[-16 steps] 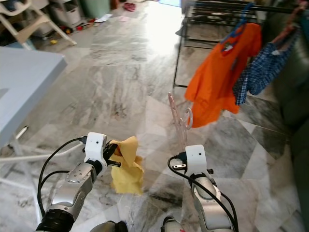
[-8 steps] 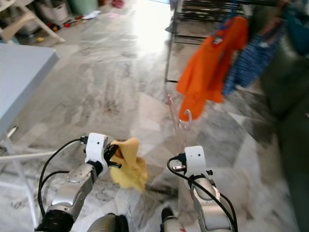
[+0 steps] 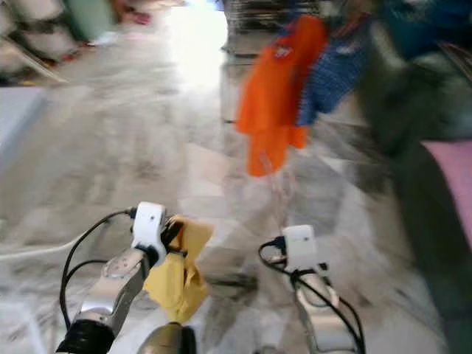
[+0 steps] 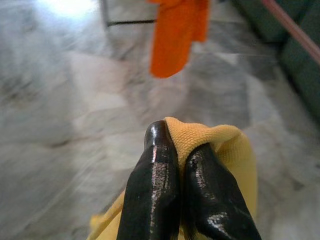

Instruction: Hang hanger

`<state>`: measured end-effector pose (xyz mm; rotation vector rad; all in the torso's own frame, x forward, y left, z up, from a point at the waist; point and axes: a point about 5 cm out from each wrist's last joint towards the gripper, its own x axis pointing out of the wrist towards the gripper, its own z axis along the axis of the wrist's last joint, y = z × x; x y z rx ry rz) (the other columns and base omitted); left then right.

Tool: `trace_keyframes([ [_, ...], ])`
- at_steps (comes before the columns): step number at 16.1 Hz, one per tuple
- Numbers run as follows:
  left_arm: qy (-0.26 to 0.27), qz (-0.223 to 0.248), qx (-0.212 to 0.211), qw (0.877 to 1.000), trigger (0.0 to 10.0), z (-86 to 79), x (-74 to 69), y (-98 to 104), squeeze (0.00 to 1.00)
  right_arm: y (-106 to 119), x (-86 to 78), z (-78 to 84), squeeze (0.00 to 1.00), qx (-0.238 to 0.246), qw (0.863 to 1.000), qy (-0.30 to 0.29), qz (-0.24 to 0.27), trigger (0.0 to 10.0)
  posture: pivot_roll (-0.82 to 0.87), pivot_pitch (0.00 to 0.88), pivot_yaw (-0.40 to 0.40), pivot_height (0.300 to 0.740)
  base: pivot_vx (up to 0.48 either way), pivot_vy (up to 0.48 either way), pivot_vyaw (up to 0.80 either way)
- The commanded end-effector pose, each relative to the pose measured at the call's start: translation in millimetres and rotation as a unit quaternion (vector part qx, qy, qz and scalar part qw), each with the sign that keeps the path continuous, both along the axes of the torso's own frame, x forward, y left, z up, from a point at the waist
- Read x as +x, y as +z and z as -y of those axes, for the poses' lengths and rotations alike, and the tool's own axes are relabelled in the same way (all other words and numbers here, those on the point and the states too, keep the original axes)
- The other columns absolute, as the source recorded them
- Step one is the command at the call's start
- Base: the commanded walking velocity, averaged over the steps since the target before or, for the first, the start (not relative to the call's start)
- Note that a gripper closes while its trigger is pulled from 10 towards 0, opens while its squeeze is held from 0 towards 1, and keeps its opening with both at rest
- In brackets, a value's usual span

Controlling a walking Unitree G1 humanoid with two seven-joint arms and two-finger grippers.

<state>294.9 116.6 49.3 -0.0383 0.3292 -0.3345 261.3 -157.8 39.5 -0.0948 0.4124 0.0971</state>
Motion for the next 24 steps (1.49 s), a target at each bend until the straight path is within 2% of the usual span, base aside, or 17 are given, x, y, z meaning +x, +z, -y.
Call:
trace_keyframes([
  [1,-0.003,0.012,-0.008,1.000,10.0,-1.6,-0.1,4,0.00,-1,-1.2,-2.7,0.00,0.000,1.000,0.002,-0.001,10.0,-0.08,0.150,0.053,0.740,0.000,0.000,0.00],
  [12,0.006,0.016,-0.024,1.000,10.0,-3.1,0.4,6,0.00,-2,-3.6,-6.8,0.00,-0.004,1.000,0.019,-0.002,10.0,-0.08,0.159,0.055,0.740,0.000,0.000,0.00],
  [15,0.004,0.016,-0.028,0.999,10.0,-3.0,-0.3,5,0.00,0,-7.2,-8.7,0.00,0.013,0.999,0.029,0.009,10.0,-0.09,0.160,0.054,0.740,0.000,0.000,0.00],
  [16,-0.002,0.034,-0.047,0.998,10.0,-1.6,2.3,11,0.00,3,-10.4,-6.9,0.00,0.013,0.999,0.046,0.013,10.0,-0.08,0.165,0.047,0.740,0.000,0.000,0.00],
  [17,0.006,0.066,-0.054,0.996,10.0,-1.4,16.6,27,0.00,3,-14.2,7.4,0.00,-0.013,0.999,0.052,0.008,10.0,-0.08,0.165,0.047,0.740,0.000,0.000,0.00],
  [18,0.015,0.078,-0.053,0.995,10.0,-2.5,23.8,34,0.00,2,-16.0,12.8,0.00,-0.023,0.998,0.059,0.003,10.0,-0.08,0.165,0.047,0.740,0.000,0.000,0.00],
  [19,0.018,0.085,-0.052,0.995,10.0,-3.3,29.4,39,0.00,4,-17.1,17.4,0.00,-0.031,0.997,0.067,0.002,10.0,-0.09,0.174,0.049,0.740,0.000,0.000,0.00],
  [22,0.014,0.111,-0.041,0.993,10.0,-8.5,50.8,58,0.00,14,-24.4,41.5,0.00,-0.080,0.986,0.145,-0.027,10.0,-0.10,0.180,0.065,0.740,0.000,0.000,0.00],
  [24,0.016,0.119,-0.040,0.992,10.0,-10.5,59.5,66,0.00,20,-28.6,52.8,0.00,-0.090,0.980,0.173,-0.041,10.0,-0.11,0.180,0.070,0.740,0.000,0.000,0.00],
])
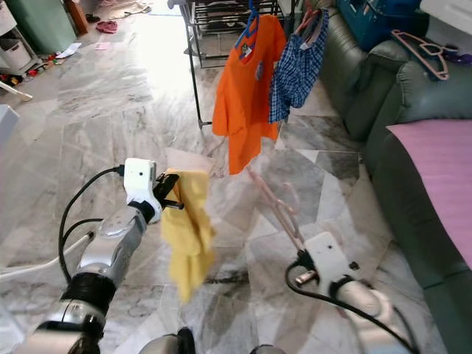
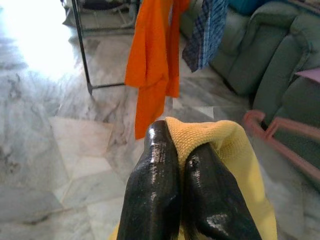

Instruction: Hang hanger

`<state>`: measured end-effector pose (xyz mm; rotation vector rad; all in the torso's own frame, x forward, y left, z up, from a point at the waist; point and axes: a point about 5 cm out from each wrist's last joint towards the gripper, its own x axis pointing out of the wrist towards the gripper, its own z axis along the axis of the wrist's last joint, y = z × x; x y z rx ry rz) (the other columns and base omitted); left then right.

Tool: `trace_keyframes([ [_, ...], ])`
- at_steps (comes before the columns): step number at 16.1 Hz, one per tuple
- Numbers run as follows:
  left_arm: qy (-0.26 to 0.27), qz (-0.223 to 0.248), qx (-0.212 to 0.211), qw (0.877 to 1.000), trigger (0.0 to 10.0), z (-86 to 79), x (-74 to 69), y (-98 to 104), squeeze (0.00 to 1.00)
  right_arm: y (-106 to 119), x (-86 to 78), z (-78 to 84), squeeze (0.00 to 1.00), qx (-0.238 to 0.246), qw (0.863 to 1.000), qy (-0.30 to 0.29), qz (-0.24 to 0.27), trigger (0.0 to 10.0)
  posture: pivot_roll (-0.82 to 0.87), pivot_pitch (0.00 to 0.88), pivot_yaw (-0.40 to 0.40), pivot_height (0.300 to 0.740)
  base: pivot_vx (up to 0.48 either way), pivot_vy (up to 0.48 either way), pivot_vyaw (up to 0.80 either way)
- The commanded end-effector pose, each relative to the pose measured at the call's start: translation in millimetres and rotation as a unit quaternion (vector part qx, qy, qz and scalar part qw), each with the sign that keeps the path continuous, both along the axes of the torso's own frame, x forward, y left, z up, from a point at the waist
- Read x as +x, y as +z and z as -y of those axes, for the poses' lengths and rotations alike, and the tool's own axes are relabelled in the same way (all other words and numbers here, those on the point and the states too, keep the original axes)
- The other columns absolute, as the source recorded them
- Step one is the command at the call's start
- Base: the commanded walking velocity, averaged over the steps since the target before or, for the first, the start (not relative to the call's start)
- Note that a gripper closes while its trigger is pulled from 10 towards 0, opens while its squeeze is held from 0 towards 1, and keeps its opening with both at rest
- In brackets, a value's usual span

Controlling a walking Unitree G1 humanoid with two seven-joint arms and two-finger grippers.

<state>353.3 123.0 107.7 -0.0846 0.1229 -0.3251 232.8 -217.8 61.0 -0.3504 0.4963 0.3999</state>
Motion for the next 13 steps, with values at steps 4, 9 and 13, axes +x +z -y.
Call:
trace_keyframes([
  [4,-0.037,0.051,-0.007,0.998,10.0,5.0,9.5,22,0.00,6,-13.7,-7.6,0.00,0.056,0.995,0.066,-0.043,10.0,-0.12,0.182,0.087,0.740,0.000,0.000,0.00],
  [9,-0.109,0.087,-0.022,0.990,10.0,17.1,6.3,33,0.00,3,-21.2,-22.6,0.00,0.082,0.988,0.112,-0.071,10.0,-0.11,0.183,0.090,0.740,0.000,0.000,0.00],
  [13,-0.169,0.117,-0.040,0.978,10.0,22.4,1.0,44,0.00,4,-16.0,-22.6,0.00,0.079,0.988,0.115,-0.071,10.0,-0.10,0.181,0.086,0.740,0.000,0.000,0.00],
])
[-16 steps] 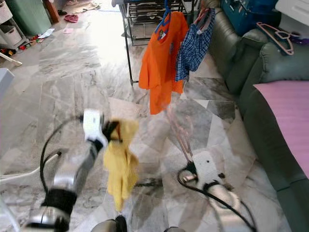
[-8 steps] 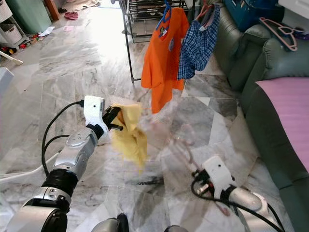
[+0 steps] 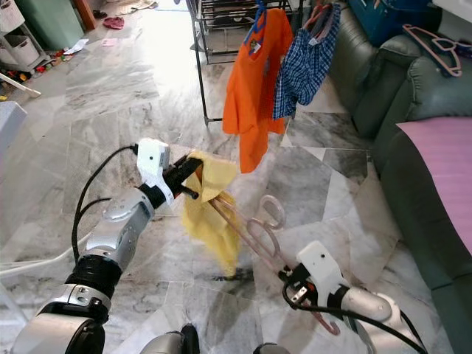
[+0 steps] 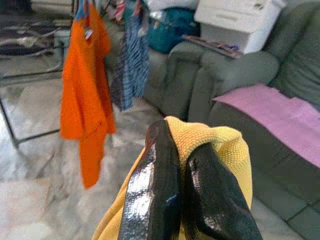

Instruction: Hang hanger

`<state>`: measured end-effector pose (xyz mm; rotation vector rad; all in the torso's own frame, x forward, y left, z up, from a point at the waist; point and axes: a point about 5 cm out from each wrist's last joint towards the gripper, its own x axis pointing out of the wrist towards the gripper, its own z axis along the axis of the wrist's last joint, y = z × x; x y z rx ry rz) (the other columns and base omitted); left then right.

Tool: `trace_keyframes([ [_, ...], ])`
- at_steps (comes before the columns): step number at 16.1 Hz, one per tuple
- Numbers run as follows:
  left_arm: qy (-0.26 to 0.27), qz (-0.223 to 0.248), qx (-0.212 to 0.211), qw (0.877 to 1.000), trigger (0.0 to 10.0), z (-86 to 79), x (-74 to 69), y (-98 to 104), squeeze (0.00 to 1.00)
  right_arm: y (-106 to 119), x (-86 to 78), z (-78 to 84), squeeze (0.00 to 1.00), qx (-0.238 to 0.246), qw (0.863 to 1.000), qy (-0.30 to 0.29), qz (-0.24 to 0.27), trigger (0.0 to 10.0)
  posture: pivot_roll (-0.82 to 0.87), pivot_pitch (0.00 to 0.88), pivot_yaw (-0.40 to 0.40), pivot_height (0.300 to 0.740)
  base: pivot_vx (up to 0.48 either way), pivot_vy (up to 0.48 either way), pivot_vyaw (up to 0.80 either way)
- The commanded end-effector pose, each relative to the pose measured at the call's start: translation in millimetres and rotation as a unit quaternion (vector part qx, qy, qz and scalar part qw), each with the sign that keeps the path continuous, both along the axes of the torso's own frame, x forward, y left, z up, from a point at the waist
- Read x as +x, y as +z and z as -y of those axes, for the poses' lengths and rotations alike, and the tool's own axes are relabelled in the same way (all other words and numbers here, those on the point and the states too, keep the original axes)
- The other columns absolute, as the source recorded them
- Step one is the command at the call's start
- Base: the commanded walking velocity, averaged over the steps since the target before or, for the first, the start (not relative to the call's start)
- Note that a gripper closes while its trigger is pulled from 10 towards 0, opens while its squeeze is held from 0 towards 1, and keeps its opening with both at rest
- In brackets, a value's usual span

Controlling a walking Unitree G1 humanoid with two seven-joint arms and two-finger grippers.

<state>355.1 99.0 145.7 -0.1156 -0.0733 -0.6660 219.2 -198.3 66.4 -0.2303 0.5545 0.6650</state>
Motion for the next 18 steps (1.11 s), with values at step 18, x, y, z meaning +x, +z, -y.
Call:
trace_keyframes([
  [18,-0.012,0.059,0.013,0.998,10.0,-20.7,-1.6,30,0.00,-14,8.4,4.1,0.00,-0.008,1.000,-0.027,0.009,10.0,-0.08,0.176,0.090,0.740,0.000,0.000,0.00],
])
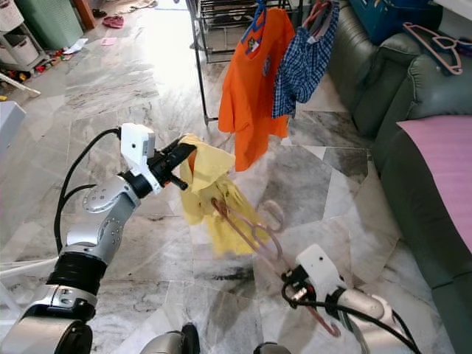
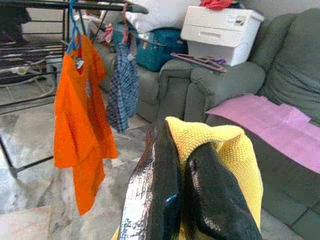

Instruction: Hang hanger

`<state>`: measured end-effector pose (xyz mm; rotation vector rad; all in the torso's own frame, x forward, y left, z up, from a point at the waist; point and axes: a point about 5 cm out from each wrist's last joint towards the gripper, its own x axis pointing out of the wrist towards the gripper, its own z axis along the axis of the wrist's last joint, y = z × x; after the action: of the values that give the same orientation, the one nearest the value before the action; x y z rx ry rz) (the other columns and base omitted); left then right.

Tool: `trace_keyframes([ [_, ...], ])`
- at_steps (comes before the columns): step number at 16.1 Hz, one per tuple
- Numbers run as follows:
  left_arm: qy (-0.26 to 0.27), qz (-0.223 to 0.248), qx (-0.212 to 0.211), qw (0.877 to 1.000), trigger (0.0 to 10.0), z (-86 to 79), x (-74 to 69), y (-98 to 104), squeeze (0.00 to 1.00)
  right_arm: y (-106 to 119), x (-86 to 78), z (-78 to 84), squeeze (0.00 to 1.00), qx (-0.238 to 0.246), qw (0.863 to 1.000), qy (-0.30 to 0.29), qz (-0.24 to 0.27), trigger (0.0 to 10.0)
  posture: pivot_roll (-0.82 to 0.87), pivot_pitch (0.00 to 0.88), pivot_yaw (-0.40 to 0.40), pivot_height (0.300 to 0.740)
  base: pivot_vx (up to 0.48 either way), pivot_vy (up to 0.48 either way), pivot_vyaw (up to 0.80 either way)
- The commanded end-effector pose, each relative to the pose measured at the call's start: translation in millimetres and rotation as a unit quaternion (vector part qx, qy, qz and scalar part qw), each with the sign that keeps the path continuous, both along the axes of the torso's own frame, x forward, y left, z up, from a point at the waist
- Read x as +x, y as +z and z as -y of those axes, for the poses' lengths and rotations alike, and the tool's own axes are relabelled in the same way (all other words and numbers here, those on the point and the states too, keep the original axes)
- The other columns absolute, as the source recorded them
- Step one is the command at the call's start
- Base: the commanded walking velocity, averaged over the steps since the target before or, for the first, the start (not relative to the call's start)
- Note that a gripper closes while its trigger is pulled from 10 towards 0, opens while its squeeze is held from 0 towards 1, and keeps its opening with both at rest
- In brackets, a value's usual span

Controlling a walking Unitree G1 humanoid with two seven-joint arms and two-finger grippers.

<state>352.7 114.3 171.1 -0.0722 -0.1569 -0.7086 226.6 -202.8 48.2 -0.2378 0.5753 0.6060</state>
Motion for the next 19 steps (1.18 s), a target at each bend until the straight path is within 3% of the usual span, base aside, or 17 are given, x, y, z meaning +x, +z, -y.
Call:
trace_keyframes([
  [1,0.007,0.008,0.017,1.000,10.0,-5.4,0.0,0,0.00,15,7.8,-3.0,0.00,0.023,0.999,0.000,0.049,10.0,-0.08,0.177,0.094,0.740,0.000,0.000,0.00],
  [5,0.005,0.001,0.028,1.000,10.0,-3.3,-1.0,-5,0.00,23,11.6,-6.1,0.00,0.040,0.997,0.008,0.069,10.0,-0.08,0.174,0.097,0.740,0.000,0.000,0.00],
  [9,0.005,0.011,0.035,0.999,10.0,-3.8,-0.5,-2,0.00,14,12.7,-2.5,0.00,0.031,0.998,0.001,0.054,10.0,-0.08,0.169,0.093,0.740,0.000,0.000,0.00],
  [11,0.036,0.000,0.055,0.998,10.0,-12.7,4.2,-7,0.00,12,6.6,-6.5,0.00,0.043,0.998,0.023,0.035,10.0,-0.07,0.166,0.092,0.740,0.000,0.000,0.00],
  [13,0.057,-0.006,0.063,0.996,10.0,-16.6,6.4,-9,0.00,1,-1.0,-0.6,0.00,0.013,1.000,0.027,-0.002,10.0,-0.07,0.167,0.091,0.740,0.000,0.000,0.00],
  [14,0.056,-0.005,0.061,0.996,10.0,-15.1,5.9,-9,0.00,-8,-1.8,9.8,0.00,-0.034,0.999,0.012,-0.012,10.0,-0.08,0.168,0.093,0.740,0.000,0.000,0.00],
  [19,0.046,-0.013,0.065,0.997,10.0,-5.6,2.3,-18,0.00,2,13.5,7.1,0.00,-0.037,0.998,-0.023,0.041,10.0,-0.08,0.175,0.094,0.740,0.000,0.000,0.00],
])
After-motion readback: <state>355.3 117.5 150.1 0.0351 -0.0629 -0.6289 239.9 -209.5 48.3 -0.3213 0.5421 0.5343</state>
